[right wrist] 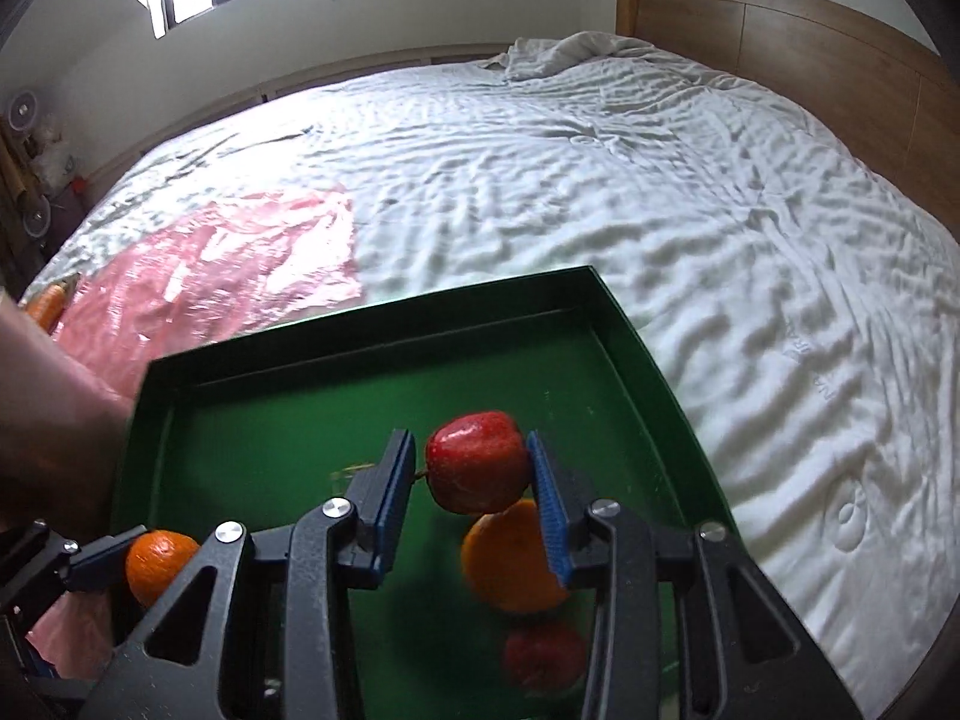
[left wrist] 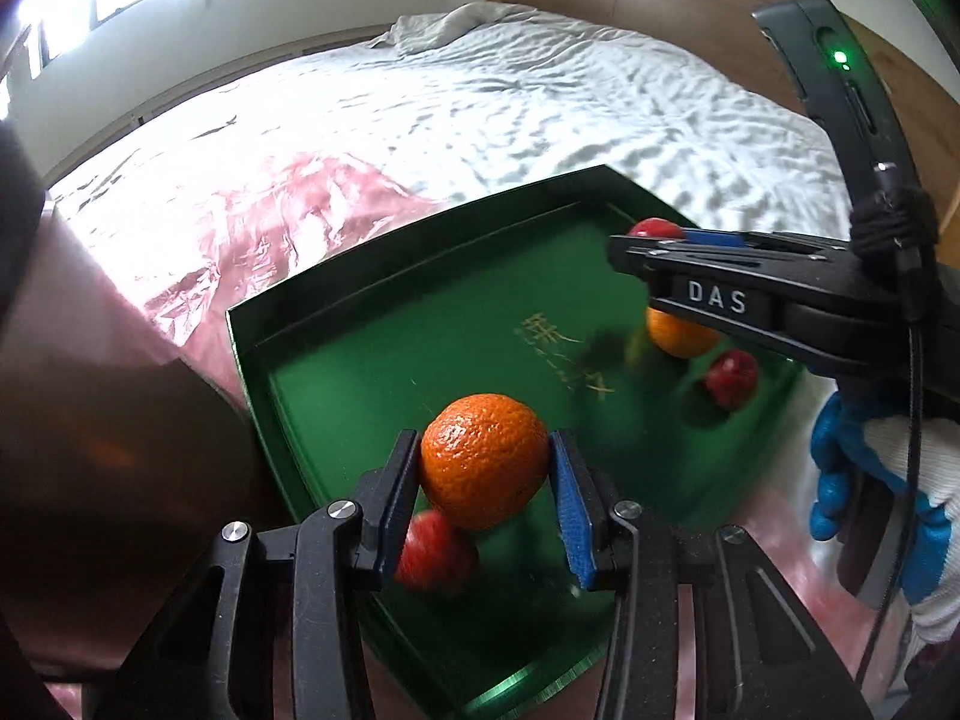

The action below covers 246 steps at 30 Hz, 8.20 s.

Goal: Organize fruits
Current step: 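Open the left tool to drop the orange while the right tool releases the apple, then withdraw both open tools from the tray back over the fruit, then grasp a red apple with the left tool while the right tool grasps a dark plum, then carry the apple and plum over the green tray with both tools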

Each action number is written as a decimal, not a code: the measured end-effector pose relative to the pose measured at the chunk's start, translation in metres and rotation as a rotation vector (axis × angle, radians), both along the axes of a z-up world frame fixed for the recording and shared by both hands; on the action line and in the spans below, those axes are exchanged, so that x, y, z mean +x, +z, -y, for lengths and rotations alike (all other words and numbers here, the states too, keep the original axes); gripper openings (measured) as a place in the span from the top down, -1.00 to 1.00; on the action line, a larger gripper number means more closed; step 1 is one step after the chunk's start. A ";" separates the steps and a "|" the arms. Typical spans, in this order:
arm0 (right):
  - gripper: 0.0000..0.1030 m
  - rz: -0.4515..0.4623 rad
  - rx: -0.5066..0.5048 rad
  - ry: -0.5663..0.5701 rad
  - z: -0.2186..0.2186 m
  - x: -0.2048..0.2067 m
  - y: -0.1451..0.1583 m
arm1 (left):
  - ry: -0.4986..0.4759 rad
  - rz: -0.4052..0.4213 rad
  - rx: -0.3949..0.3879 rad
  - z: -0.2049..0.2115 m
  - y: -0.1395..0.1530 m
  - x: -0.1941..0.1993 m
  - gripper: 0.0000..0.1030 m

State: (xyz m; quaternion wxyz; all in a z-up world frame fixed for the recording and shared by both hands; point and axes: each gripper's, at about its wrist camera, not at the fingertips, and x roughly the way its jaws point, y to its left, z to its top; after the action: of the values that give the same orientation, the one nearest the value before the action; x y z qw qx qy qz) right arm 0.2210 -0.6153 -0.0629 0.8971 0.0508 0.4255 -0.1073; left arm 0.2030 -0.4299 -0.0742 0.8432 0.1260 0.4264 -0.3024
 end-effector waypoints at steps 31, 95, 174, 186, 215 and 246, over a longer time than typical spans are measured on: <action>-0.94 -0.036 -0.093 -0.075 -0.007 -0.038 0.014 | -0.058 0.113 0.043 -0.009 0.023 -0.040 -0.03; -1.00 0.030 0.042 0.508 -0.451 -0.197 0.058 | 0.560 0.091 0.075 -0.487 0.033 -0.194 -0.13; -0.09 -0.110 0.155 0.840 -0.551 -0.048 0.006 | 0.540 -0.083 -0.142 -0.563 0.000 -0.015 0.45; -0.09 -0.091 0.172 0.777 -0.525 -0.117 0.026 | 0.496 -0.043 -0.156 -0.546 0.031 -0.092 0.45; -0.09 -0.054 0.130 0.437 -0.317 -0.204 0.030 | 0.117 -0.062 -0.055 -0.340 0.042 -0.189 0.45; -0.09 0.032 0.091 0.078 -0.049 -0.106 0.014 | -0.100 0.011 -0.040 -0.024 0.054 -0.060 0.45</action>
State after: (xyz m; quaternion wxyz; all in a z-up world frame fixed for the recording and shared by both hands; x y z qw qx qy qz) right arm 0.1151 -0.5666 -0.0493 0.9042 0.0765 0.4171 -0.0519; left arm 0.1431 -0.4062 -0.0199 0.8316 0.1321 0.4088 -0.3519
